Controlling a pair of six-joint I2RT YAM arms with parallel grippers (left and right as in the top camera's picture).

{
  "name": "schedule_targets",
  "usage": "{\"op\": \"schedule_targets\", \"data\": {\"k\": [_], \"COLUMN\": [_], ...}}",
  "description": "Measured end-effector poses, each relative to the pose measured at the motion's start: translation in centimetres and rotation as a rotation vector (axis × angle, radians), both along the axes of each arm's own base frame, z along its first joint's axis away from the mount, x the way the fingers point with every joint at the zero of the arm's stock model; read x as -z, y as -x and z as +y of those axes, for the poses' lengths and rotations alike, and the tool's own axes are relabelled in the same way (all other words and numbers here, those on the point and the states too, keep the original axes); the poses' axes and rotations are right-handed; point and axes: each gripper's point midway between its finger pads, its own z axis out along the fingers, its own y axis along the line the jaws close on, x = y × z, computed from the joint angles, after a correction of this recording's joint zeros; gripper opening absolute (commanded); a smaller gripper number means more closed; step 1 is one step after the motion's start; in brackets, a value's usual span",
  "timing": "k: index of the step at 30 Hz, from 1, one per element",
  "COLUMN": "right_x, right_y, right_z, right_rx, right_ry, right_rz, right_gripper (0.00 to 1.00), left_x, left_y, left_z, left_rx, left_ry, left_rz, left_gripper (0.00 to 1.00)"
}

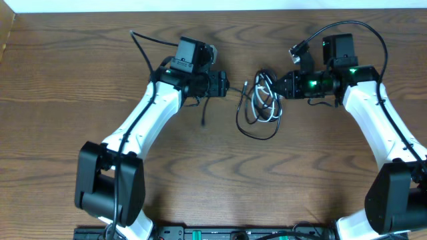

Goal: Untangle cables

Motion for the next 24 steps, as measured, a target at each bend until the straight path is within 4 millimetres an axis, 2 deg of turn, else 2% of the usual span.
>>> {"op": "schedule_targets", "data": {"k": [2,3,5,6,8,9,11,15,18,22,24], "right_x": [1.1,1.6,3.3,4.4,5.6,6.1,6.4,5.9,3.7,0.7,1.0], "right_y": [-0.7,-1.1,-2.1,-2.6,-2.8,-2.9,-3.0,-2.6,-1.7,0.7,2.0], "right_z": [-0.6,-0.7,-1.1,-1.4,-1.7,-1.9,-2.4,-4.1,-4.9,-4.2,-3.5], "right_rx": [0.03,0.037,0.059,0.068,0.077,0.086,0.107,0.153,0.172,0.15,0.123], "right_ry": [0.072,0.094,0.146,0.165,0.188,0.2,0.214,0.236,0.246,0.25,0.262], "right_rz": [-0.012,-0.014,-0.016,-0.008,0.012,0.022,0.033,0.061,0.053,0.052,0.094], "right_gripper": [0.04,0.25,0.76,0.86,0.96,0.99,0.99,0.99,0.99,0.99,0.99], "left_x": [0.0,0.2,0.4,0.4,0.4,0.4,0.4,0.4,0.4,0.4,0.4], "left_y": [0.4,0.6,0.8,0.8,0.8,0.8,0.8,0.8,0.8,0.8,0.8], "left_z": [0.3,0.4,0.6,0.6,0.6,0.7,0.7,0.7,0.7,0.7,0.7], "left_rx": [-0.004,-0.005,-0.008,-0.009,-0.01,-0.011,-0.009,-0.009,-0.009,-0.009,-0.009], "left_ry": [-0.008,-0.016,-0.027,-0.029,-0.03,-0.032,-0.034,-0.034,-0.034,-0.034,-0.034], "left_rz": [0.014,0.024,0.033,0.032,0.033,0.033,0.033,0.034,0.033,0.034,0.033], "left_gripper": [0.71,0.71,0.71,0.71,0.71,0.71,0.71,0.71,0.71,0.71,0.71]}}
